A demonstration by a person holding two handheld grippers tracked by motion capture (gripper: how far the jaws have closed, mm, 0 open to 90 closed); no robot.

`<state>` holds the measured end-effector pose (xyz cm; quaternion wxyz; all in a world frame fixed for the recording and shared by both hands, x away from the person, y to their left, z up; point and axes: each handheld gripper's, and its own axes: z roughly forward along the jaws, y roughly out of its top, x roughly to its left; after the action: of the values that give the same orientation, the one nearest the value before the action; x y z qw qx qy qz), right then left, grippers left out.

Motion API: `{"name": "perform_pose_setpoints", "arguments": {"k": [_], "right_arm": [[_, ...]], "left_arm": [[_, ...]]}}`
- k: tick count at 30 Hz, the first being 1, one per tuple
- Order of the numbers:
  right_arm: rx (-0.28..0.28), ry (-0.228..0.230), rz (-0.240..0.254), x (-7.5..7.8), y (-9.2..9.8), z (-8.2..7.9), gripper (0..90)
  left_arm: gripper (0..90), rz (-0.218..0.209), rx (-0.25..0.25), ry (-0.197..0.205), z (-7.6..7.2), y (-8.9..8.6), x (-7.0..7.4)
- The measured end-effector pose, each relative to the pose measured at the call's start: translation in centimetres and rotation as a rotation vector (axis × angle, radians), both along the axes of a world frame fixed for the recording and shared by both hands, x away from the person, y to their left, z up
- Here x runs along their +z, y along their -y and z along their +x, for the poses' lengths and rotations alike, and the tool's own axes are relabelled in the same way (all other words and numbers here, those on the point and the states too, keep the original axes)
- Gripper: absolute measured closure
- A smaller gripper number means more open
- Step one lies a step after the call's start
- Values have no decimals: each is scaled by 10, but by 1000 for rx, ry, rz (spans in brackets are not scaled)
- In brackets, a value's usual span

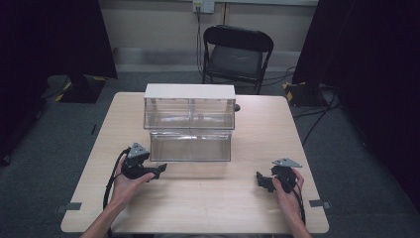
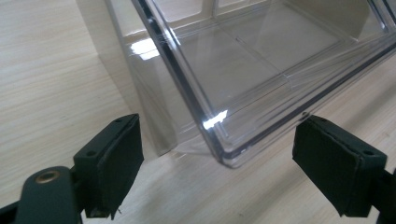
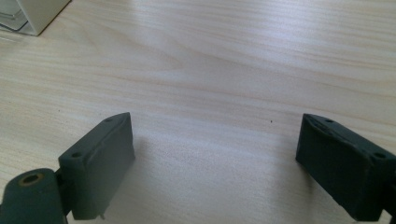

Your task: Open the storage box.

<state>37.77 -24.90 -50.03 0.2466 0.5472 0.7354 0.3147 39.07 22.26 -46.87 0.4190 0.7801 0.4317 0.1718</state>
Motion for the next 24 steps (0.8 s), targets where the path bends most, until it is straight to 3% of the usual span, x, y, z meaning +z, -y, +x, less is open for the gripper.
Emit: {"name": "perform_pose_setpoints", "arguments": {"k": [7,9,10,14,24], "right_arm": [[0,0,0,0,0,0,106],[0,0,-1,0,0,0,106],[0,0,0,0,0,0,106],[0,0,0,0,0,0,106],[0,0,0,0,0,0,106]], "left_arm": [[135,58,-11,16,3,11,-3],[150,34,-1,21,4,10,-3],[146,-20,11,5,5,8,-3],[132,4,-2,28,5,9,-3],[81,-16,-7,32,5,10,-1]]}}
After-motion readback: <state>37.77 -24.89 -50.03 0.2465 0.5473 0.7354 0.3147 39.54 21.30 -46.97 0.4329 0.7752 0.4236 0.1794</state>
